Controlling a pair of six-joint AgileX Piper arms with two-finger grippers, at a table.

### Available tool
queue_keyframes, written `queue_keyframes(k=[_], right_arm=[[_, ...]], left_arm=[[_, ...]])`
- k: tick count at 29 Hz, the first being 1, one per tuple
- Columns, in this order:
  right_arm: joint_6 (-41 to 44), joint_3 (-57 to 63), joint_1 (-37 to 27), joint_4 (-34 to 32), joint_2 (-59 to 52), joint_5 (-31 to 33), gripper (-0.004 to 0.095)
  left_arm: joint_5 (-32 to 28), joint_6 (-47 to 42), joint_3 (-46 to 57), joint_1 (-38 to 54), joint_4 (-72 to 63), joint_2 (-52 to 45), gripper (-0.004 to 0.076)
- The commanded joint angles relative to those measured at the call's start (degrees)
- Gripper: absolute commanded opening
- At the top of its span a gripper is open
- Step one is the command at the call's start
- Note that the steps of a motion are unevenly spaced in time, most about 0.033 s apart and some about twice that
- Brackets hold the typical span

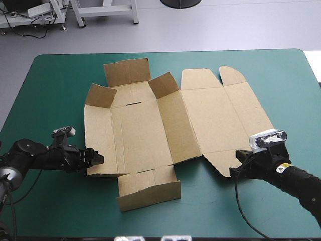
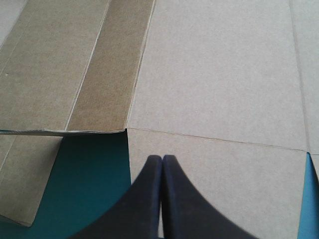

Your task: Fold the box

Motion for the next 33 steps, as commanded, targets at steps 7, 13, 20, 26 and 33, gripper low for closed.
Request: queue_keyframes(k=[7, 13, 20, 26, 33], right_arm=[[0.06, -1.96, 0.11, 1.63, -0.20, -1.52, -0.0024], [0.71, -1.96, 0.11, 1.63, -0.20, -1.39, -0.0024], [1.08, -1.96, 0.11, 1.63, -0.20, -1.14, -0.0024], [1.08, -1.96, 0.11, 1.63, -0.20, -0.91, -0.0024], [1.08, -1.96, 0.11, 1.38, -0.20, -0.02, -0.0024]], left_arm=[[0.30, 8.01, -1.19, -0.09, -10.68, 2.83, 0.0465], [0.85, 9.95, -1.19, -0.09, -11.61, 2.83, 0.0382], [1.15, 10.58, -1.19, -0.09, -12.20, 2.83, 0.0149], [1.80, 12.00, -1.32, -0.09, -12.20, 2.83, -0.0005], [8.16, 12.32, -11.15, -0.09, -5.03, 2.83, -0.0006]])
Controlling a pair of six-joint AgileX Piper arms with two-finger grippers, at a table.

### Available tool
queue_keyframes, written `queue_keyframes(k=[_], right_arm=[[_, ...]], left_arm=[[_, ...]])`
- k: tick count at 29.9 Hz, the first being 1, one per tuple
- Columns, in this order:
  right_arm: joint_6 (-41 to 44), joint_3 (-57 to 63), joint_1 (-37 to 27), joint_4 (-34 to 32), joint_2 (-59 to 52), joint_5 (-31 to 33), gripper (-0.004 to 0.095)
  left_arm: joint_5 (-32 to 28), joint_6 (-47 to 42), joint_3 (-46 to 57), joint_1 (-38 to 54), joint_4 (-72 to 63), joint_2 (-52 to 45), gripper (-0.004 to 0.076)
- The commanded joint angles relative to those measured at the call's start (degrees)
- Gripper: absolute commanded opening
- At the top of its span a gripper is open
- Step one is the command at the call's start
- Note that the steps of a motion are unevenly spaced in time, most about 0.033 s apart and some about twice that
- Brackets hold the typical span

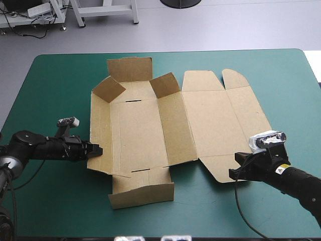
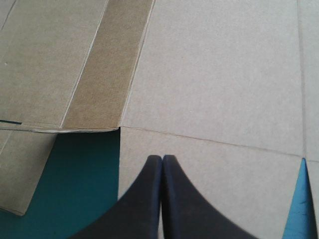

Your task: Fold the box

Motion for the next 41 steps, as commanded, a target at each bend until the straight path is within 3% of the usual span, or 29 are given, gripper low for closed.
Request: queue_keyframes(k=[1, 9, 13, 16, 21, 29, 34, 41], right_arm=[[-0.22, -1.96, 0.11, 1.13, -0.20, -1.83, -0.0024], [-0.22, -1.96, 0.11, 0.89, -0.20, -1.74, -0.0024], [-0.22, -1.96, 0.11, 0.89, -0.20, -1.74, -0.0024], [-0.22, -1.96, 0.11, 0.67, 0.20, -1.85, -0.0024], [-0.22, -1.96, 0.11, 0.69, 2.15, -1.20, -0.0024], [-0.22, -1.96, 0.11, 0.90, 3.42, -0.46, -0.0024], [-0.22, -1.96, 0.11, 0.90, 3.42, -0.46, -0.0024], [0.11, -1.96, 0.11, 0.90, 3.42, -0.38, -0.0024]], left_arm=[[5.66, 1.16, -7.68, -0.13, 1.98, -1.38, -0.0006], [9.27, -1.77, -24.70, -0.28, 17.35, -0.84, -0.0006], [14.76, -2.24, -31.22, -0.39, 19.57, 1.83, -0.0006], [17.00, -2.37, -33.65, -2.15, 21.15, 4.23, -0.0006], [17.00, -3.71, -34.25, -8.29, 31.38, 5.41, -0.0005], [17.00, -0.79, -34.25, -13.09, 35.21, 5.41, -0.0005], [14.52, 1.84, -34.93, -16.57, 37.49, 5.18, -0.0006], [3.44, 3.73, -39.22, -22.68, 47.30, 4.91, -0.0005]])
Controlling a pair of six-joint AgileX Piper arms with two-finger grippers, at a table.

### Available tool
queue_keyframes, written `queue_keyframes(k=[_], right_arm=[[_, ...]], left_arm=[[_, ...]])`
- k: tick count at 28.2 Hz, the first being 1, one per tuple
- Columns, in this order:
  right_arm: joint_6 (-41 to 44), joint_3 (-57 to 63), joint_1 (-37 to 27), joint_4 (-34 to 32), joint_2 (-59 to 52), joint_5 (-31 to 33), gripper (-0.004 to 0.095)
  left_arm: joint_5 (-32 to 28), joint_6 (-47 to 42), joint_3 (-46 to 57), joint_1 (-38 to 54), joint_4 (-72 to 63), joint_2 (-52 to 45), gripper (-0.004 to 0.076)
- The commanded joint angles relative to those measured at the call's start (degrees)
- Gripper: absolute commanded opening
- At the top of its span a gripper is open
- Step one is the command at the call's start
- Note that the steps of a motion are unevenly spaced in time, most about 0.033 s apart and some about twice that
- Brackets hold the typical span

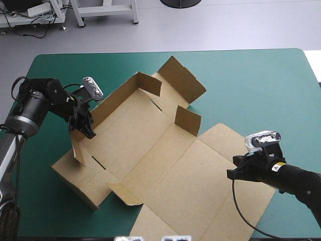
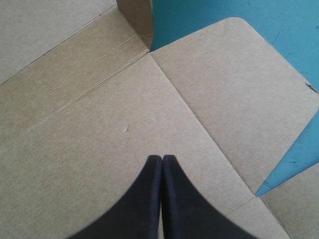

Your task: Fold the box

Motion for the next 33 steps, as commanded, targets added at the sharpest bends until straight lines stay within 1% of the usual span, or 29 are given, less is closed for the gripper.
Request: queue_keyframes(k=[1, 7, 12, 17, 21, 24, 26, 28, 29, 33], right_arm=[[0.16, -1.96, 0.11, 1.08, 0.00, -2.06, -0.0024], [0.16, -1.96, 0.11, 1.34, 0.00, -1.26, -0.0024], [0.16, -1.96, 0.11, 1.34, 0.00, -0.62, -0.0024], [0.16, -1.96, 0.11, 1.34, 0.00, 0.36, -0.0024], [0.16, -1.96, 0.11, 1.34, 0.00, 0.73, -0.0024], [0.16, -1.96, 0.11, 1.34, 0.00, 1.69, -0.0024], [0.16, -1.96, 0.11, 1.34, 0.00, 1.82, -0.0024], [0.16, -1.96, 0.11, 1.49, 0.00, 1.61, -0.0024], [0.16, -1.96, 0.11, 1.80, 0.00, 1.61, -0.0023], [0.16, -1.96, 0.11, 2.23, 0.00, 1.56, -0.0024]], left_arm=[[-8.43, 2.18, -3.53, -2.90, 5.25, -2.50, -0.0005], [-18.39, 2.20, -3.93, -5.66, 11.84, -2.50, -0.0005], [-17.93, 2.33, -3.98, -7.95, 12.82, -2.50, -0.0005], [-19.88, 1.92, -3.98, -12.66, 18.72, -2.73, -0.0006], [-18.24, 2.05, -3.86, -17.59, 19.58, -3.12, -0.0006], [-18.00, 2.15, -2.71, -20.54, 20.88, -5.63, -0.0006], [-18.40, 1.91, -1.19, -21.59, 22.24, -7.86, -0.0005], [-20.30, 1.91, 2.18, -21.67, 22.35, -11.34, -0.0005], [-22.74, 1.91, 5.69, -21.67, 22.35, -13.59, -0.0005], [-29.32, 1.91, 13.62, -21.67, 23.20, -16.99, -0.0005]])
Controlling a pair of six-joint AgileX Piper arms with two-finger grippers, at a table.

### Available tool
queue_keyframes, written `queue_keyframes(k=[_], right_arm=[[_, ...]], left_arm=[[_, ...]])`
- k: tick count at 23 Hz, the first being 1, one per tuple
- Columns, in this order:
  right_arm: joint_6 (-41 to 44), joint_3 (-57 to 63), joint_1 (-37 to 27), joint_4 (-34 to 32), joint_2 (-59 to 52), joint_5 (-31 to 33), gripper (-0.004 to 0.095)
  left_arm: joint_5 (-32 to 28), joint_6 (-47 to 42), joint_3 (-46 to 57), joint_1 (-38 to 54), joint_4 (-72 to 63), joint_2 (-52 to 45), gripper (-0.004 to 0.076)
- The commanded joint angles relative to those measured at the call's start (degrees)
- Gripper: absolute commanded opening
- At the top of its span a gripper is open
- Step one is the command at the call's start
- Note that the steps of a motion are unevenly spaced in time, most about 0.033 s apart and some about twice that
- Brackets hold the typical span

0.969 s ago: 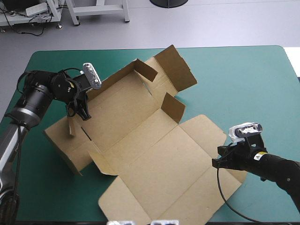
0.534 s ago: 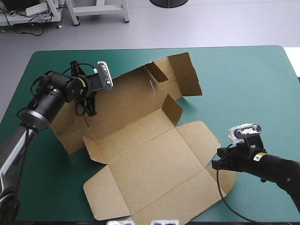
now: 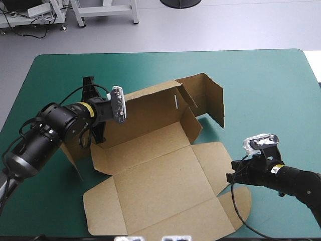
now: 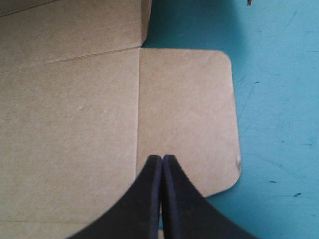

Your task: Fold the box

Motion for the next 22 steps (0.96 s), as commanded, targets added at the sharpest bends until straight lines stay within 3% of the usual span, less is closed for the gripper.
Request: queue_keyframes(k=[1, 4, 10, 17, 22], right_arm=[[-0.05, -1.96, 0.11, 2.24, 0.00, -1.88, -0.0024], [-0.52, -2.19, 0.11, 4.11, 0.25, -2.34, -0.0023], [-1.89, -12.77, 0.11, 3.44, 6.38, -2.34, -0.0023], [-1.64, -27.09, 0.25, 2.98, 18.36, 2.48, 0.0000], [4.41, -36.72, 3.33, -6.56, 24.09, 2.52, 0.0000]], left_arm=[[-10.22, -0.64, 5.98, -0.98, 3.29, -4.69, -0.0005], [-14.01, -6.48, 8.28, -3.02, 5.30, -6.55, -0.0005], [-11.92, -9.96, 11.09, -3.02, 5.38, -6.55, -0.0006], [-13.61, -14.59, 14.00, -3.02, 7.80, -6.55, -0.0006], [-13.95, -15.45, 14.00, -3.02, 8.34, -6.55, -0.0006]])
